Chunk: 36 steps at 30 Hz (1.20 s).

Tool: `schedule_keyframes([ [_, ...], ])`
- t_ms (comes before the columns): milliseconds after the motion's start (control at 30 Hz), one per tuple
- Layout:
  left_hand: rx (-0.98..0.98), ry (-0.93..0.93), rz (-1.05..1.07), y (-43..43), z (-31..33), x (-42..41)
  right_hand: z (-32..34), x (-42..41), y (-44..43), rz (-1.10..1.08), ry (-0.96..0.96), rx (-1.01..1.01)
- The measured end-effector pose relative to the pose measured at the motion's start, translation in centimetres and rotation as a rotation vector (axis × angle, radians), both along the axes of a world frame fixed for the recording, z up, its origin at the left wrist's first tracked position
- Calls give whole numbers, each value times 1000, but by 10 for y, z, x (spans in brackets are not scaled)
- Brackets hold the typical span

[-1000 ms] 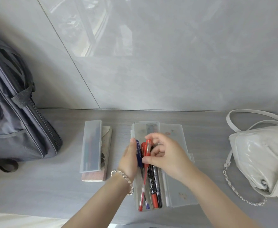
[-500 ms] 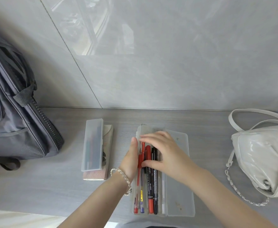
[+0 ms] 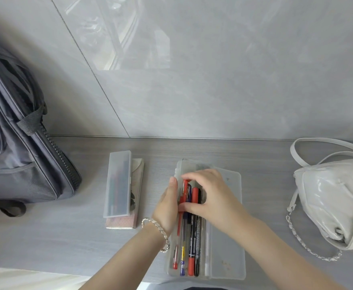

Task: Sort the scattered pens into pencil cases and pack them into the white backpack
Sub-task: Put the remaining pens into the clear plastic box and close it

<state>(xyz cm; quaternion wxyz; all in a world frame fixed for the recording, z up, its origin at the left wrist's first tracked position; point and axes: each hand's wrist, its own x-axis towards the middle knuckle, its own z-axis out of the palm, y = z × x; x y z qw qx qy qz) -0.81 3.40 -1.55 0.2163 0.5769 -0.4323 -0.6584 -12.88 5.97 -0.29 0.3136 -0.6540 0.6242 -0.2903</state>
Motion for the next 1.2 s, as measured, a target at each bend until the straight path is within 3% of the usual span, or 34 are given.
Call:
schedule_keyframes([
  [200, 52, 83, 80, -3, -1, -1, -8, 4, 2, 12, 259, -251],
  [267, 112, 114, 77, -7, 1, 1, -9, 0, 4, 10, 241, -292],
  [400, 121, 54, 79, -14, 3, 7, -12, -16, 12, -133, 15, -196],
  [567, 59, 45, 33, -14, 1, 9, -24, -16, 26, -50, 65, -174],
  [700, 26, 21, 41, -11, 0, 9, -21, -12, 30, -162, -133, -117],
  [800, 1, -31, 19, -11, 0, 11, -24, -30, 27, -520, -164, -137],
  [833, -6, -48, 17, -12, 0, 12, -26, -40, 26, -643, -169, -44],
  [900, 8, -58, 28, -13, -3, 14, -25, -58, 25, -721, -278, 331],
  [967, 44, -58, 55, -16, -5, 14, -25, -66, 26, -611, -606, 621],
  [1000, 57, -73, 70, -17, -7, 13, -21, -66, 27, -563, -763, 664],
  [1100, 49, -135, 117, -23, -9, 10, -12, -62, 29, -537, -949, 570],
  [1200, 27, -94, 121, -25, -6, 3, -3, -46, 32, -450, -867, 397],
])
